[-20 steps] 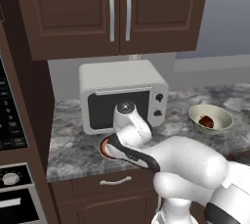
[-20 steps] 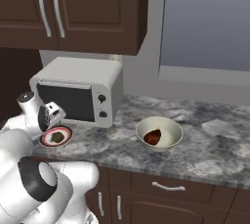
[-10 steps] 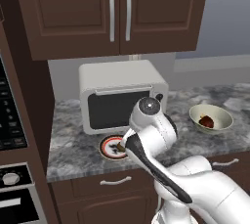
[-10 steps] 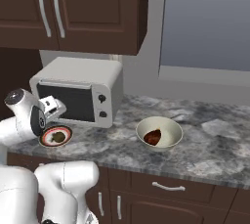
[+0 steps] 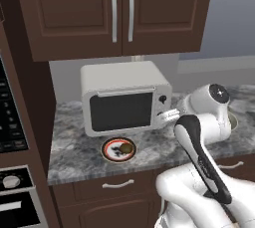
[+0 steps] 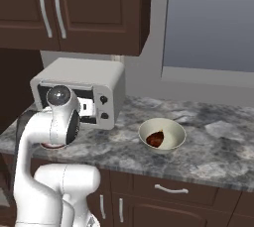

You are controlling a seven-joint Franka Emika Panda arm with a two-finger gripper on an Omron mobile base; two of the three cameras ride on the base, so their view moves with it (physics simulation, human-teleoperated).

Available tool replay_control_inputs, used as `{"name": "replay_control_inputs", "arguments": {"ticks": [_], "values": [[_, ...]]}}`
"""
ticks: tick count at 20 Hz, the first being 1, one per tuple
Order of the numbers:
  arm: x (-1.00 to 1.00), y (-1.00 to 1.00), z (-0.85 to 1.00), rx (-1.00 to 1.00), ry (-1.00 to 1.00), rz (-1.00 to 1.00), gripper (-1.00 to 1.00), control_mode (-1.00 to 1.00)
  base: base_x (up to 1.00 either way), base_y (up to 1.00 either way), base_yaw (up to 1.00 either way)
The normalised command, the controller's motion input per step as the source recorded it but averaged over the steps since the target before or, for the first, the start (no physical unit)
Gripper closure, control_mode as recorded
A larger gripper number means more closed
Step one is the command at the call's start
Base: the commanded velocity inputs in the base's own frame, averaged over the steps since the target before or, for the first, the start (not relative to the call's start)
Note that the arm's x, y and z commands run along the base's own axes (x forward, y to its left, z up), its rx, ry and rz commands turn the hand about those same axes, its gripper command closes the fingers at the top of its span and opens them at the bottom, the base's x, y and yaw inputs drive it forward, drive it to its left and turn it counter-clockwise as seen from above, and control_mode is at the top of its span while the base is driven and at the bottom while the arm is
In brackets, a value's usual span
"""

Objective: Remove the kiwi from the bowl and place it on the small plate. Then place the bowl with only the steak in the microwave, close the door, and press the start button to microwave the steak.

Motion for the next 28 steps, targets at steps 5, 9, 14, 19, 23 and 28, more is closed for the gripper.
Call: {"name": "replay_control_inputs", "arguments": {"ticks": [5,9,14,19,23,28], "values": [[-0.34,-1.0,0.71,0.39,0.0,-0.42,-1.0,-1.0,0.0,0.0,0.0],[-0.5,-1.0,0.39,0.31,0.0,-0.43,-1.0,-1.0,0.0,0.0,0.0],[-0.46,-1.0,0.03,0.25,0.09,-0.4,-1.0,-1.0,0.0,0.0,0.0],[-0.12,-1.0,-0.04,0.26,0.2,-0.33,-1.0,-1.0,0.0,0.0,0.0],[0.05,-0.98,-0.49,0.2,0.27,-0.21,-1.0,-1.0,0.0,0.0,0.0],[0.22,-0.73,-0.76,0.18,0.21,-0.04,-1.0,-1.0,0.0,0.0,0.0]]}}
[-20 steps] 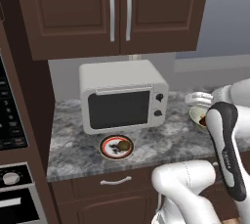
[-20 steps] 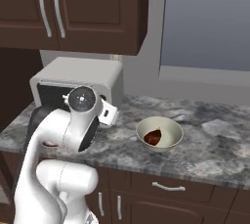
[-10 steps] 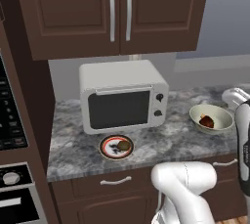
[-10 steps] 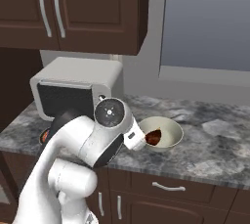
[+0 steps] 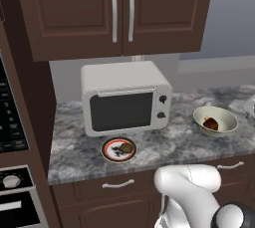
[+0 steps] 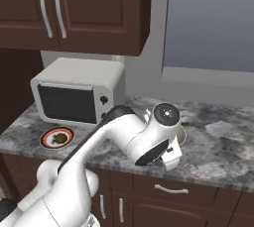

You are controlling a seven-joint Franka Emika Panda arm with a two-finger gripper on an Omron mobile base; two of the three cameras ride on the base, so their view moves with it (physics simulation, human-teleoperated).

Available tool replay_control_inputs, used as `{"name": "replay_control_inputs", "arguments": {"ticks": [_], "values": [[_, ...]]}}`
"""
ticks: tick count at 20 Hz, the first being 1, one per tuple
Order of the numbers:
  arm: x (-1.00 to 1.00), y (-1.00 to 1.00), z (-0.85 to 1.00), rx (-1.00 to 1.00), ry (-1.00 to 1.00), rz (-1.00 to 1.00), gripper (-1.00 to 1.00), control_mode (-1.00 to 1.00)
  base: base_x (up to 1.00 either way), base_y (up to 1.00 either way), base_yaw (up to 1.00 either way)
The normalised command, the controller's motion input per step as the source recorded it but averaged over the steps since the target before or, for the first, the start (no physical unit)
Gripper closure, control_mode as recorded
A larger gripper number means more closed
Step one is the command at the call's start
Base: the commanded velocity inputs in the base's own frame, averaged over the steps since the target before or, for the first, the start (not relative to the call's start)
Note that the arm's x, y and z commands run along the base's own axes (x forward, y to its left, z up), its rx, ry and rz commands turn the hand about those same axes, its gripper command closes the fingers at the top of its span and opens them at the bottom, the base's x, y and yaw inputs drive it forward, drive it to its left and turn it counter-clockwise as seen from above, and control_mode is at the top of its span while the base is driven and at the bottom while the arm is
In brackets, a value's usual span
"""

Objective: Remove the kiwi from the bowl and place it on the small plate. Then place the bowl with only the steak in the microwave, close the door, and press the start button to microwave the steak.

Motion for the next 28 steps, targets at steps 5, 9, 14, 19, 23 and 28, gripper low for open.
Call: {"name": "replay_control_inputs", "arguments": {"ticks": [5,9,14,19,23,28], "values": [[0.52,-0.17,-0.72,0.12,0.15,0.0,-1.0,-1.0,0.0,0.0,0.0],[0.74,-0.12,-0.44,0.16,0.11,0.0,-1.0,-1.0,0.0,0.0,0.0],[0.62,-0.17,-0.4,0.17,0.1,0.0,-1.0,-1.0,0.0,0.0,0.0],[0.4,-0.25,-0.41,0.11,0.03,0.0,-1.0,-1.0,0.0,0.0,0.0],[0.36,-0.25,-0.37,0.1,0.01,0.0,-1.0,-1.0,0.0,0.0,0.0],[0.4,-0.11,-0.34,0.06,0.01,0.0,-1.0,-1.0,0.0,0.0,0.0]]}}
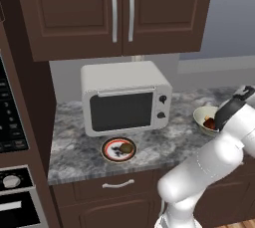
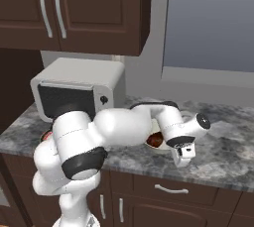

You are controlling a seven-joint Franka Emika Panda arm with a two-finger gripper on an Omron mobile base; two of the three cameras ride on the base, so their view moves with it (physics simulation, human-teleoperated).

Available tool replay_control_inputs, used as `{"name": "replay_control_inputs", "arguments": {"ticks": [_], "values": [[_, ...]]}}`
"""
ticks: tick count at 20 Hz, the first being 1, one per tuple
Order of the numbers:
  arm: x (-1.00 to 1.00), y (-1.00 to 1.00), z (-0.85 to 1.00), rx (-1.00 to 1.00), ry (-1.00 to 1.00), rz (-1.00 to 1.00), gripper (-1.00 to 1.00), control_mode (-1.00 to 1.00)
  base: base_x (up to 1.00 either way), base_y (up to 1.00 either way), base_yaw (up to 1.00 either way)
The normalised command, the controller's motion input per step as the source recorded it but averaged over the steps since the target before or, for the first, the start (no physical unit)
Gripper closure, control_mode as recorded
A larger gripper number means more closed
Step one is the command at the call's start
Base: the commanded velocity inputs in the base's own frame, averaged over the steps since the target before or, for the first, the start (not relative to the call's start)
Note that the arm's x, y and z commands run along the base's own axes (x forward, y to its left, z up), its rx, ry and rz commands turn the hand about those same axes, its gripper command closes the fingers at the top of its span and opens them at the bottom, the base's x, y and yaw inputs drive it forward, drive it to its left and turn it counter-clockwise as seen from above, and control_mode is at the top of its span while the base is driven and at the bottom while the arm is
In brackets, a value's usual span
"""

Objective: Remove the kiwi from the bowl and place it on the small plate. Then place the bowl with only the steak in the microwave, close the door, and press the start button to microwave the steak.

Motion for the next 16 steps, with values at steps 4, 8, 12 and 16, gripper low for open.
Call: {"name": "replay_control_inputs", "arguments": {"ticks": [4,8,12,16], "values": [[0.28,-0.11,-0.24,0.06,0.02,0.0,-1.0,-1.0,0.0,0.0,0.0],[0.0,0.0,-0.16,0.05,0.0,0.0,1.0,-1.0,0.0,0.0,0.0],[0.0,0.0,-0.02,0.01,0.0,0.0,1.0,-1.0,0.0,0.0,0.0],[0.0,0.14,0.0,0.0,0.01,0.0,1.0,-1.0,0.0,0.0,0.0]]}}
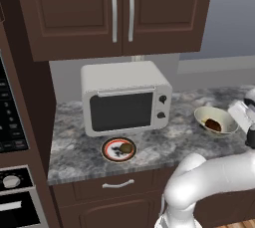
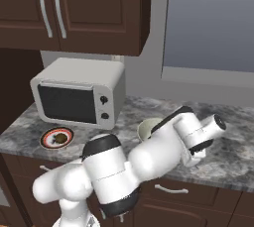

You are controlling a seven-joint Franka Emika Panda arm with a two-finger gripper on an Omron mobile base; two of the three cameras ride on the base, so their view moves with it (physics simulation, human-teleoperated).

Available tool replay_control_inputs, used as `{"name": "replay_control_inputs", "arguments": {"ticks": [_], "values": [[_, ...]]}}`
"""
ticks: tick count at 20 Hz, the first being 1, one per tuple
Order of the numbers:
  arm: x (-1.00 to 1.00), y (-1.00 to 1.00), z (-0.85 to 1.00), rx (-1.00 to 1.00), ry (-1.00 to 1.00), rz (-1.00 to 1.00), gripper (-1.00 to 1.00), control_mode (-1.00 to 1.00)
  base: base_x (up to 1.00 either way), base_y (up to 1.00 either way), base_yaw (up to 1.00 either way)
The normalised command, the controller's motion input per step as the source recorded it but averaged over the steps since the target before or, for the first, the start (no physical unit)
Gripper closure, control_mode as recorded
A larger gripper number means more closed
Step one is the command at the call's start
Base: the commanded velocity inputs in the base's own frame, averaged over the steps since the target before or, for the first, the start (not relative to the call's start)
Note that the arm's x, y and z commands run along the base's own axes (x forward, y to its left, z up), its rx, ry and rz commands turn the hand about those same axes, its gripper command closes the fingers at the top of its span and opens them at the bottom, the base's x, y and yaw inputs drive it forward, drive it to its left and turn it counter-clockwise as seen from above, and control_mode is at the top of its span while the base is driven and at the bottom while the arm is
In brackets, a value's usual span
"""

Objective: Remove the kiwi from the bowl and place it on the small plate. Then place the bowl with only the steak in the microwave, close the door, and press the start button to microwave the steak.

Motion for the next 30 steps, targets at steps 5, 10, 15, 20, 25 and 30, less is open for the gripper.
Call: {"name": "replay_control_inputs", "arguments": {"ticks": [5,10,15,20,25,30], "values": [[0.0,0.46,0.29,0.0,0.0,0.0,1.0,-1.0,0.0,0.0,0.0],[0.0,0.5,0.93,0.0,-0.17,0.0,1.0,-1.0,0.0,0.0,0.0],[-0.05,0.57,0.98,0.0,-0.34,0.0,1.0,-1.0,0.0,0.0,0.0],[-0.45,0.37,0.95,-0.05,-0.32,0.01,1.0,-1.0,0.0,0.0,0.0],[-0.73,0.64,0.67,-0.13,-0.2,0.08,1.0,-1.0,0.0,0.0,0.0],[-0.5,0.9,0.21,-0.15,-0.03,0.11,1.0,-1.0,0.0,0.0,0.0]]}}
